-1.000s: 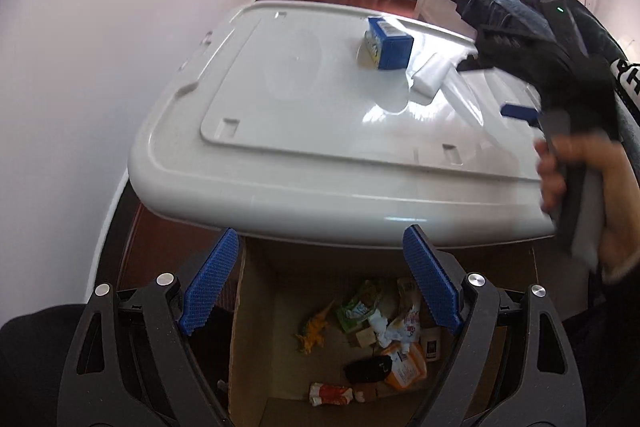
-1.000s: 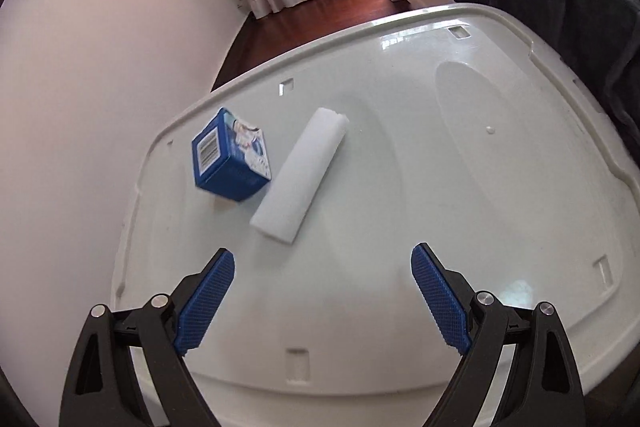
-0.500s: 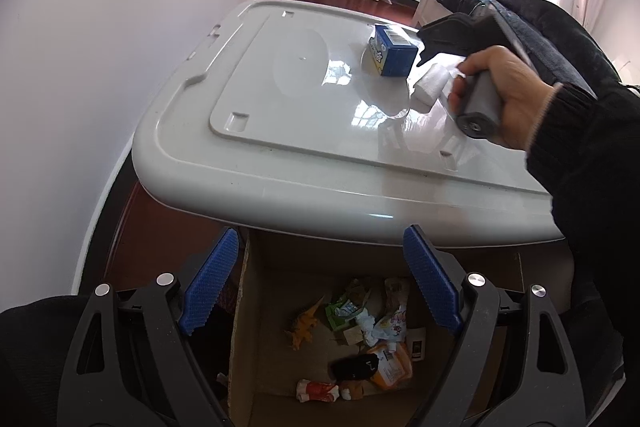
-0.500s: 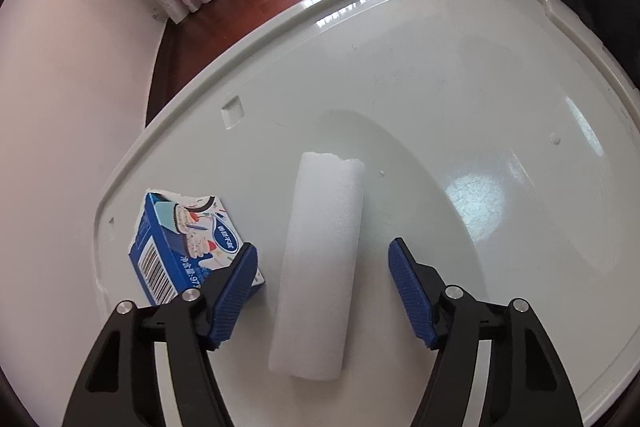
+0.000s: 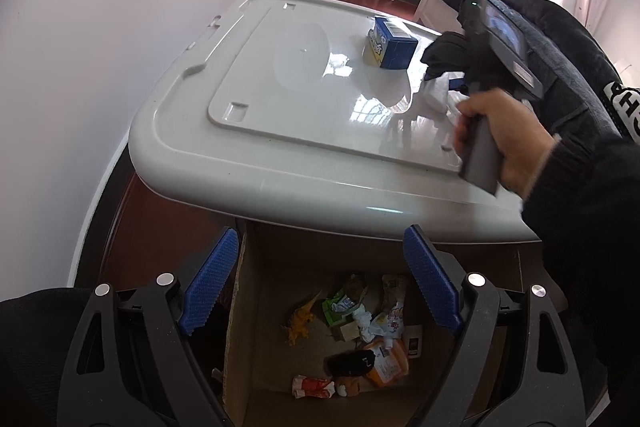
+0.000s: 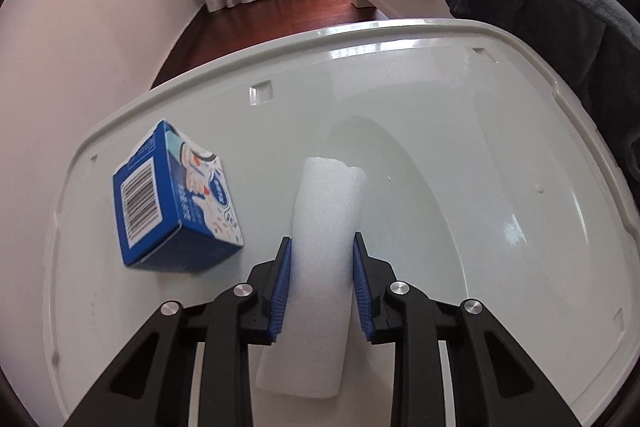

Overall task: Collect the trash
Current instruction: 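Grasp the blue milk carton with the left gripper while the right holds the foam roll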

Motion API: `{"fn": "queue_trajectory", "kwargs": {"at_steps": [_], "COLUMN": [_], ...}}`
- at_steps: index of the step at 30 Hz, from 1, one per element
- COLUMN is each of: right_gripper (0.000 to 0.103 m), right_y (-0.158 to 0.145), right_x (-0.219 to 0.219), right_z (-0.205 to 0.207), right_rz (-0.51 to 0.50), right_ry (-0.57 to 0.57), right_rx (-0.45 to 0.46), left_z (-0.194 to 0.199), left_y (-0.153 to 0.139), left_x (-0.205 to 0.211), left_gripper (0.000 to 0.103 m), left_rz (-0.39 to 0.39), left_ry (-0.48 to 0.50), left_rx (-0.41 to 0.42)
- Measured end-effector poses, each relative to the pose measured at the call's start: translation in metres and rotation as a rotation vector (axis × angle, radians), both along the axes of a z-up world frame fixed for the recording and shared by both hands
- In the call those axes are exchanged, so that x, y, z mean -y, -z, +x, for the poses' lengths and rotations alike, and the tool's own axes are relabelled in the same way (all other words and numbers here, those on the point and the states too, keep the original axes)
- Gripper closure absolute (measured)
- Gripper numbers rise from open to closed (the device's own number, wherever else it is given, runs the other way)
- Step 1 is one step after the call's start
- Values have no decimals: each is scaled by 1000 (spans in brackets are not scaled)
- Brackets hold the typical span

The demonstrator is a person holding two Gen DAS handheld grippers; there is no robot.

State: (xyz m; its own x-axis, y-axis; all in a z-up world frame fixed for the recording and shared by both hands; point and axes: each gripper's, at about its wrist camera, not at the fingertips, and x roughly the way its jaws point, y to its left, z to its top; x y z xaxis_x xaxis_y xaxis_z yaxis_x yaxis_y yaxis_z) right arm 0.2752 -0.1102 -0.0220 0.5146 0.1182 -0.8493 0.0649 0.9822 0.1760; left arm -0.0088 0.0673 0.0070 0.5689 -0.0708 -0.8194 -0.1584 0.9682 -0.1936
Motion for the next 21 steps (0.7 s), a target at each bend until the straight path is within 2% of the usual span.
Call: {"fn": "queue_trajectory", "kwargs": {"at_steps": [5,7,12,17,21], "right_gripper": [77,77,76,75,73], "right_y": [-3,-3,3,3,4], "right_x": [35,53,111,120,113], "right_z": [-34,-45,-74,-91,-89], "right_rz": [21,0,22,-11,-52], "right_ry": [-110,-128,-159,-205,-202], "right_rx": [20,18,7,48,63], "left_z": [2,3,10,27,68], "left_y": [4,8,18,16,1], "left_x": [5,7,18,36,47], "left_gripper": [21,21,21,21,21], "left_rz": [28,31,17,46,39], "left_ry": [1,5,28,61,72], "left_rx": [-6,-16,-48,-58,-27]}}
